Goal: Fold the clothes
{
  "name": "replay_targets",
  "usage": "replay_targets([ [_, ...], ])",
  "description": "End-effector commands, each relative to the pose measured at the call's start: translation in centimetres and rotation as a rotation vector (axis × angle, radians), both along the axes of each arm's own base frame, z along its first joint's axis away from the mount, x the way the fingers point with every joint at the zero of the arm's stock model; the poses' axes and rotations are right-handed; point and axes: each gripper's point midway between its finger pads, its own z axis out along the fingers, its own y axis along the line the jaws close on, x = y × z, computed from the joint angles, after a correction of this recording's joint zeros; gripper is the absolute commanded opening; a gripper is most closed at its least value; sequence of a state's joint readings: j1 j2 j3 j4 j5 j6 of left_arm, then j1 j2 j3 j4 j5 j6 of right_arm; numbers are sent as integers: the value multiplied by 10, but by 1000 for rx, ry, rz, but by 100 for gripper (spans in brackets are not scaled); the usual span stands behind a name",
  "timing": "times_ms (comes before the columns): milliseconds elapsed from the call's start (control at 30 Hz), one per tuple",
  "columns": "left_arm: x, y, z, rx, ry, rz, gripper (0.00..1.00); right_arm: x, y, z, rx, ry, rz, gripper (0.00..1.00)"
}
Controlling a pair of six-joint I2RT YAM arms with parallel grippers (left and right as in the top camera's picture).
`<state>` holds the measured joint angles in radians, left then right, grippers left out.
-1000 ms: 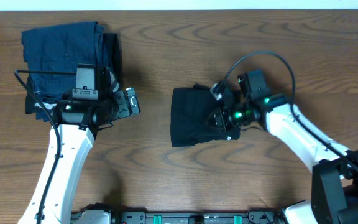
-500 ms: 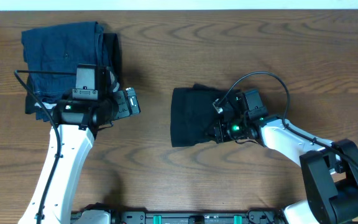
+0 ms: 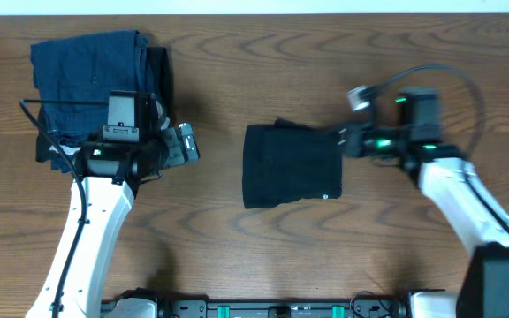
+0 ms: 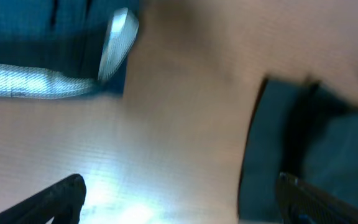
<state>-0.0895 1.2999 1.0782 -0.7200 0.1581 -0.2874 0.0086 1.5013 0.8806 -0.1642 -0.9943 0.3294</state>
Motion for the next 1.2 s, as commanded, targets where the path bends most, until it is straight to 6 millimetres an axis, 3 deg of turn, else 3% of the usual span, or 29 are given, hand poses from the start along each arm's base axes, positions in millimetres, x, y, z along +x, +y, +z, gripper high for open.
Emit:
replay_targets([
  [0, 18, 0, 13, -4, -82, -1, 98, 11, -43, 18, 22, -35, -104, 27],
  [33, 21, -1, 16, -6, -99, 0, 98, 12, -56, 17, 22, -21, -141, 33],
  [67, 24, -1, 18, -11, -116, 5, 98, 13, -70, 14, 24, 2, -182, 51],
  [200, 26, -1, 19, -11, -123, 5, 98, 8, -119, -12, -24, 144, -358, 99],
  [300, 34, -3, 27, -42, -162, 33, 98, 2, -143, -32, -93, 239, -465, 99],
  [400, 32, -23, 30, -150, -152, -21, 100, -1, -161, -45, -172, 282, -541, 99],
  [433, 29, -34, 31, -195, -143, -59, 90, -1, -167, -49, -202, 286, -564, 99],
  [467, 28, -43, 31, -226, -136, -90, 70, -1, -173, -53, -237, 292, -590, 99],
  [533, 25, -63, 29, -266, -122, -152, 45, -1, -185, -59, -300, 302, -638, 99],
  [600, 23, -86, 22, -272, -105, -214, 11, -2, -196, -65, -359, 312, -682, 99],
  [633, 22, -96, 19, -273, -98, -241, 6, -2, -202, -67, -385, 316, -702, 99],
  [933, 29, -204, -20, -267, -149, -543, 6, -4, -211, -71, -435, 324, -738, 99],
  [1167, 45, -221, -70, -272, -99, -540, 6, -4, -211, -71, -435, 324, -738, 99],
])
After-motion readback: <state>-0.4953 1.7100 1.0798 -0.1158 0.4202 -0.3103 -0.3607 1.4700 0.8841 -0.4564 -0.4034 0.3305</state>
